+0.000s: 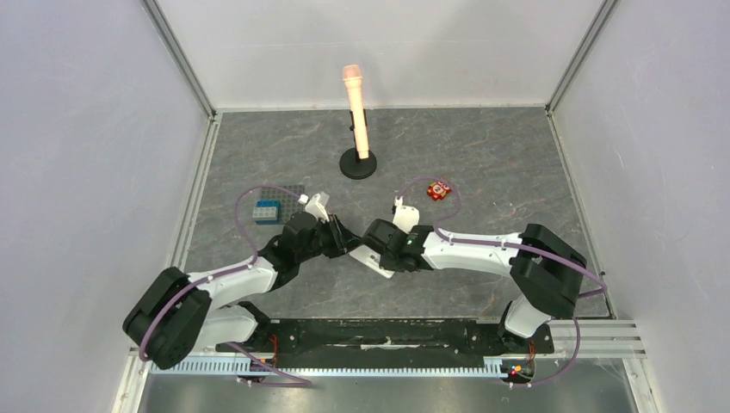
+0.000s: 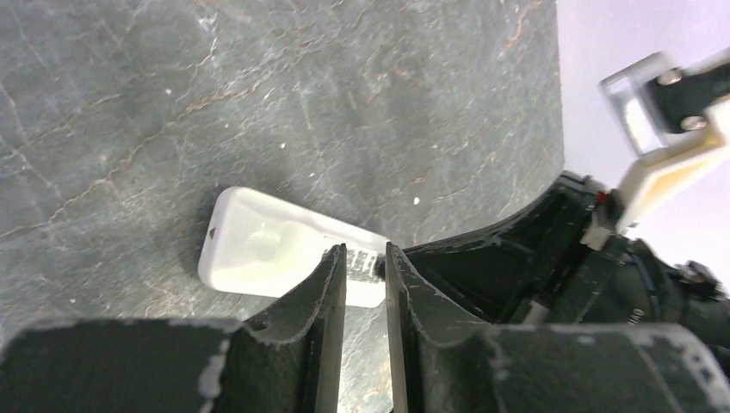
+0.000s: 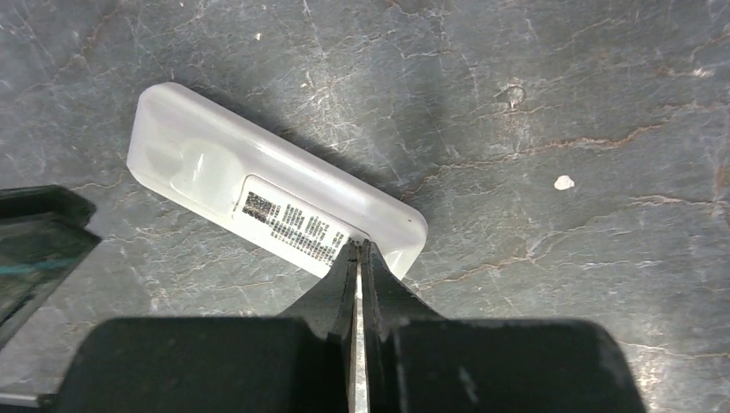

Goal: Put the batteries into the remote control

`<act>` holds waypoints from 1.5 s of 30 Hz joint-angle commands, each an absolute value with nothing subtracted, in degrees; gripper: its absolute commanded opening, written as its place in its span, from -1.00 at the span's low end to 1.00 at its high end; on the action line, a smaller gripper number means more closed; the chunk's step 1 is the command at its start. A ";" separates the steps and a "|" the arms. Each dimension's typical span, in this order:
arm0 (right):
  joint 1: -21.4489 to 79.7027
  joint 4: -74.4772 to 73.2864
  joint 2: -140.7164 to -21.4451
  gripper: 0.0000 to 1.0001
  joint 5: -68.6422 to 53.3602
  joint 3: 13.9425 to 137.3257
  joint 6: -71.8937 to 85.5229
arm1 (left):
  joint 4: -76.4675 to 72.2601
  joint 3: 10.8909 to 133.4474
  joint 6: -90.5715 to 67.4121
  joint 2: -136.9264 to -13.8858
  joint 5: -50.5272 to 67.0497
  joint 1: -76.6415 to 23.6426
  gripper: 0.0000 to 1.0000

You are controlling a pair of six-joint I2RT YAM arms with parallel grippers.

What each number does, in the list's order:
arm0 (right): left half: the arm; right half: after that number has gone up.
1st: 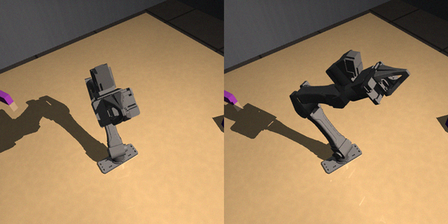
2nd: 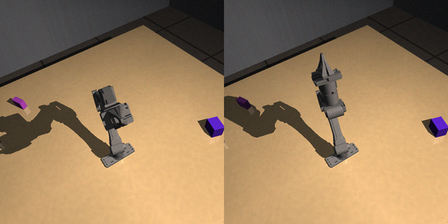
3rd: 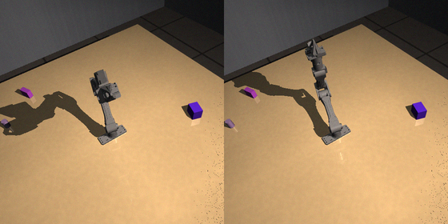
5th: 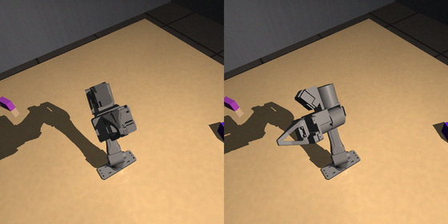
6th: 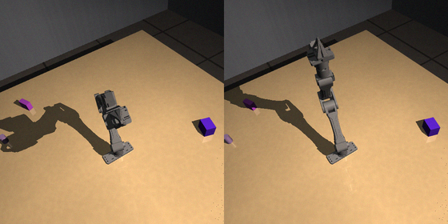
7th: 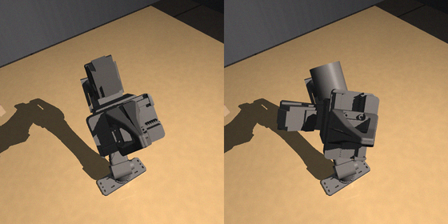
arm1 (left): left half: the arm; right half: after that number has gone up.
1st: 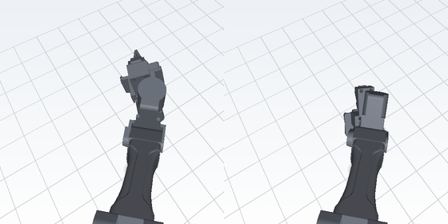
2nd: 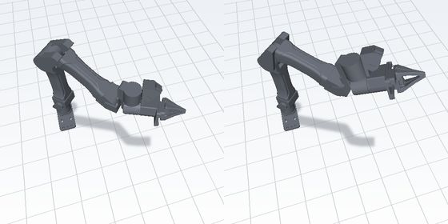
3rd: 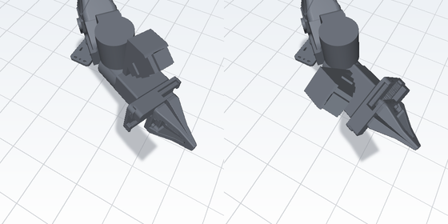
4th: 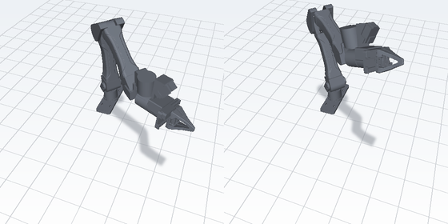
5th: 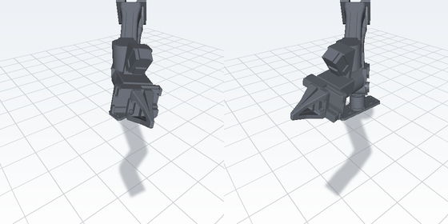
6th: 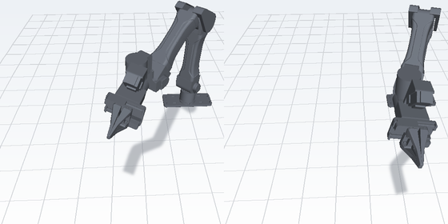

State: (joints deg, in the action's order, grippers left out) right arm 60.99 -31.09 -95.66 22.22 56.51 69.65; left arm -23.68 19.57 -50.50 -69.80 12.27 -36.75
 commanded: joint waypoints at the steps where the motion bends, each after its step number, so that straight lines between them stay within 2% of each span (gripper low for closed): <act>1: 60.56 -22.18 -101.92 -1.00 14.35 48.25 77.54 | -19.35 22.26 -48.82 -67.45 10.73 -36.89 -0.42; 4: 60.47 -20.96 -101.52 -1.00 11.28 47.94 82.25 | -21.20 22.59 -50.36 -68.89 13.96 -36.91 -0.43; 12: 60.65 -23.12 -102.91 -1.00 13.85 48.77 81.52 | -26.71 21.54 -51.46 -74.81 20.62 -39.64 -0.49; 25: 61.65 -22.67 -102.75 -1.00 15.82 47.68 80.27 | -28.29 24.63 -51.02 -82.36 15.04 -44.71 -0.51; 33: 61.70 -22.25 -102.00 -1.00 16.21 46.59 80.25 | -21.34 29.69 -47.11 -82.66 10.07 -46.11 -0.56; 40: 61.70 -22.18 -101.28 -1.00 16.01 46.67 80.20 | -15.23 29.90 -45.15 -86.00 8.92 -48.47 -0.75; 45: 61.70 -22.17 -99.91 -0.98 16.56 46.58 79.99 | -13.14 28.04 -43.92 -86.68 7.04 -49.56 -0.82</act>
State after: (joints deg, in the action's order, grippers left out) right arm 60.93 -27.18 -92.55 21.17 52.01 78.26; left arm -18.35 29.61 -47.92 -85.38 9.96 -48.71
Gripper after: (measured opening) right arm 0.006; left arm 0.101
